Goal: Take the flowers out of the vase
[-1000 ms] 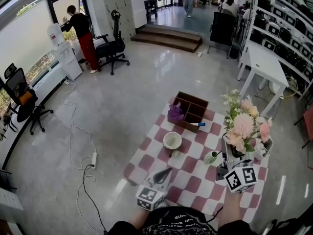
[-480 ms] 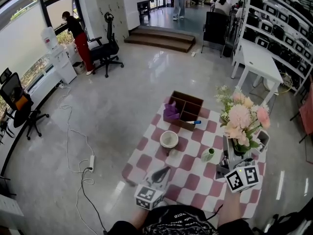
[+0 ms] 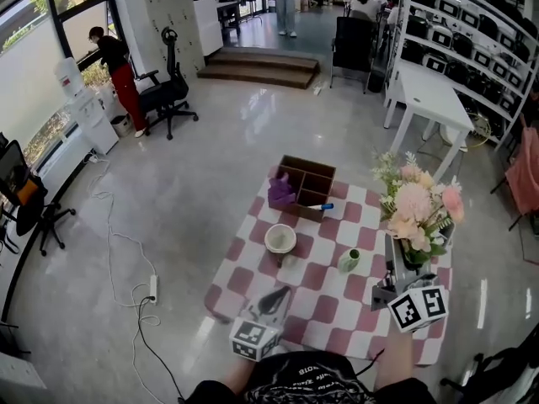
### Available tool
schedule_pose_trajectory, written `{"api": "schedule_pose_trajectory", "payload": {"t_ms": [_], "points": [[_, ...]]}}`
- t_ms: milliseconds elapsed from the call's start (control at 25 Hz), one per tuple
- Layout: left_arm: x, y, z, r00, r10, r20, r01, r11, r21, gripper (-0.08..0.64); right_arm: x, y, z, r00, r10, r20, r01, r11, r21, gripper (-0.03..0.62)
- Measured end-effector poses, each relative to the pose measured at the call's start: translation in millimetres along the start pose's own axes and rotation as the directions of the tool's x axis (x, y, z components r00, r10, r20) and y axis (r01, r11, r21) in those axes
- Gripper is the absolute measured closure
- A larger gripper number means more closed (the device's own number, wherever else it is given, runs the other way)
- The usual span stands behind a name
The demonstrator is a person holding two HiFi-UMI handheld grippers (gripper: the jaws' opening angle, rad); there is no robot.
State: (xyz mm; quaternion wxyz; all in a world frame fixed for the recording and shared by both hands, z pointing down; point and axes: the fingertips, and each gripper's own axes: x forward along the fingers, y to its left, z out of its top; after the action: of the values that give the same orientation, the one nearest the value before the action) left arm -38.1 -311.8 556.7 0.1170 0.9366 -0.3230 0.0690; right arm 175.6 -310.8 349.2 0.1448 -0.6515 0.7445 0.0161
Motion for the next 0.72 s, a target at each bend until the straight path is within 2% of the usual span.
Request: {"api": "schedule_pose_trajectory", "payload": {"t_ms": [480, 720], "points": [[11, -29, -4, 0.996, -0.087, -0.007, 0.087, 0.996, -0.001, 0.548, -59, -40, -15, 0.986, -0.154, -0.069, 0.155, 0.988, 0.004, 0.474], [12, -33, -8, 0.995, -0.096, -0.01, 0.096, 0.995, -0.001, 0.548, -83, -61, -34, 0.965, -0.226, -0.135, 0.229, 0.973, 0.004, 0.476]]}}
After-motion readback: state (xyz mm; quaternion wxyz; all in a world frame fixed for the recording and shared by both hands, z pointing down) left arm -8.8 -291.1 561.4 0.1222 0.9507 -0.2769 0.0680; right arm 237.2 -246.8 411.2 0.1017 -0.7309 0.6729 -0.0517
